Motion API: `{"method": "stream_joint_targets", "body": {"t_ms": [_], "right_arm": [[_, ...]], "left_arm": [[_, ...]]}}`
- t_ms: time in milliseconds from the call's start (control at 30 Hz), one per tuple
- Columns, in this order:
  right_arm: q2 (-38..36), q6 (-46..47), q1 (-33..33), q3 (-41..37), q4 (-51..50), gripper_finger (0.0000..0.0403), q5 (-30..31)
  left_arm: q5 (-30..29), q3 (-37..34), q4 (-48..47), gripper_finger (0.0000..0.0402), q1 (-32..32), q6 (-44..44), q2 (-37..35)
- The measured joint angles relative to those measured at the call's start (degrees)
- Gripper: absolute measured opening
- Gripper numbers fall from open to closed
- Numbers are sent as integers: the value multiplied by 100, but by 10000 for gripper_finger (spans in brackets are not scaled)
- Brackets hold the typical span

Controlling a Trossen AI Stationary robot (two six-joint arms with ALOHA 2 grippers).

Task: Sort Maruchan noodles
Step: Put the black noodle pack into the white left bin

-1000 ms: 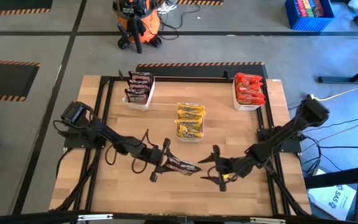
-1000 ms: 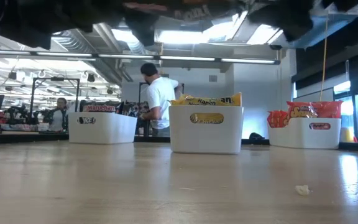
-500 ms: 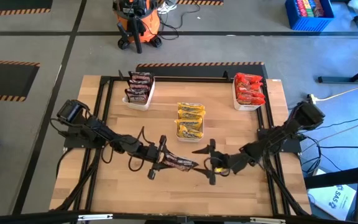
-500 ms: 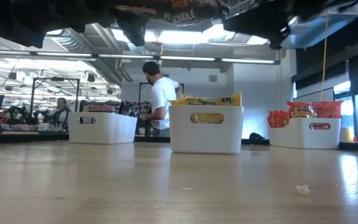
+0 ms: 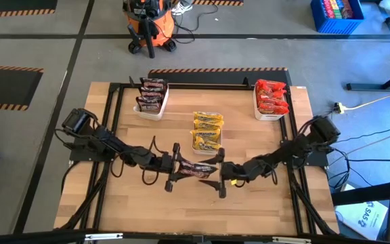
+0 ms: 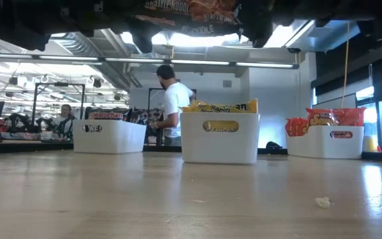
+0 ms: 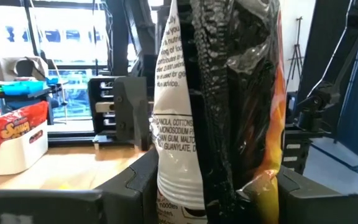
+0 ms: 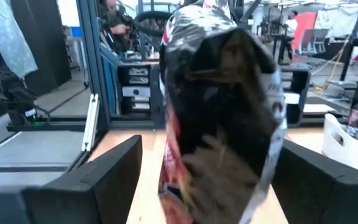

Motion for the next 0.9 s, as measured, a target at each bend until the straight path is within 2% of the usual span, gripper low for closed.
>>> {"method": "stream_joint_targets", "body": {"t_ms": [133, 400, 500, 733, 900], "right_arm": [[135, -117, -79, 219, 26, 305, -249], [134, -332, -143, 516, -278, 299, -211], [134, -333, -143, 526, -396, 271, -207], [130, -356, -143, 526, -475, 178, -192], [126, -356, -143, 526, -498, 156, -178]], "left_arm": [[13, 2, 74, 163, -2, 71, 0], [6, 9, 134, 163, 2, 96, 0], [19, 9, 123, 163, 9, 95, 0], [42, 9, 105, 163, 4, 98, 0], [35, 9, 106, 164, 4, 109, 0]]}}
